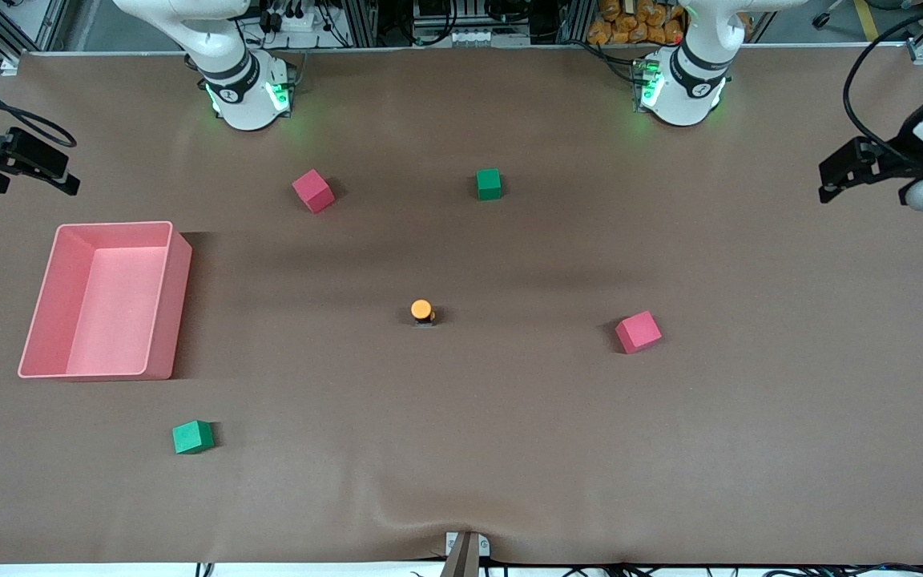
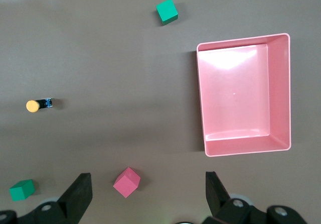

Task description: Place and upright button with both arms

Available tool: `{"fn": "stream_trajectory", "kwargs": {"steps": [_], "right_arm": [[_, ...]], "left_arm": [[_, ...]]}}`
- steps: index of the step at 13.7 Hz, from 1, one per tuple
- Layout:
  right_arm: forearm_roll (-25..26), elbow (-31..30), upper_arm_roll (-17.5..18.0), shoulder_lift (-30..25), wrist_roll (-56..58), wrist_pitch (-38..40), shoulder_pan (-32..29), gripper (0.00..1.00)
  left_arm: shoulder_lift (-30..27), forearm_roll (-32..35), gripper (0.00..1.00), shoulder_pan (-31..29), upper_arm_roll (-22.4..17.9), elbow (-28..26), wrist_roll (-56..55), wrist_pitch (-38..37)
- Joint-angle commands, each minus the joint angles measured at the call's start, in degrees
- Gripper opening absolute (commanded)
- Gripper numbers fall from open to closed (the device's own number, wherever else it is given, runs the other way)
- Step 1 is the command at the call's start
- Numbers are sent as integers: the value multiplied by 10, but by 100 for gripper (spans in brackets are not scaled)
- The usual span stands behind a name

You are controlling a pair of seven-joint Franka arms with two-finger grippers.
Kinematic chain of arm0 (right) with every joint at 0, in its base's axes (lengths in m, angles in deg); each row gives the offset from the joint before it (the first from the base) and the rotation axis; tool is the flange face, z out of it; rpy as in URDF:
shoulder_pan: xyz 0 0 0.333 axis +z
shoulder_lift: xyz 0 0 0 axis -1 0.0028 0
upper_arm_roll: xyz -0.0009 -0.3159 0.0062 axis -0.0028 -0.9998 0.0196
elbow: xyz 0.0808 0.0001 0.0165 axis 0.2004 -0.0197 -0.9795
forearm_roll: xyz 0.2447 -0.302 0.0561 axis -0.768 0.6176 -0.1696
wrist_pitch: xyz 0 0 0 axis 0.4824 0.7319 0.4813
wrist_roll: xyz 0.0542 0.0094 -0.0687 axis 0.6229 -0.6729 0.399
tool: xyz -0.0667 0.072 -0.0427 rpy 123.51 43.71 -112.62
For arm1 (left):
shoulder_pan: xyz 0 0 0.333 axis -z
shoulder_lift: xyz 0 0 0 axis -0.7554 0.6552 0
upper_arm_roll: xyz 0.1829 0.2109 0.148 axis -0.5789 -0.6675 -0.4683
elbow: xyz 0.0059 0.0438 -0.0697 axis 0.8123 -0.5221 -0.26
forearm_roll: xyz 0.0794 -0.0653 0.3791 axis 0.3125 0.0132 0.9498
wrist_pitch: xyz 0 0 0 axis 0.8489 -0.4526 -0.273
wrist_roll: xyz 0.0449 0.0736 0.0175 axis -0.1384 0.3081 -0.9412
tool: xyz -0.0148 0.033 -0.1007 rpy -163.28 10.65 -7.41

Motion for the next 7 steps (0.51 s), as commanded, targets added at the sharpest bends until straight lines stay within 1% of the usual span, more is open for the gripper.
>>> {"fn": "stream_trajectory", "kwargs": {"steps": [1,7], "right_arm": [[-9,4,-2,1,6,4,0,100],[-10,4,-2,1,6,3,0,100]], "left_arm": [[-16,-12,100,10,-3,-14,1,-13],[-13,-10,100,10,-3,-7,0,-12]]}}
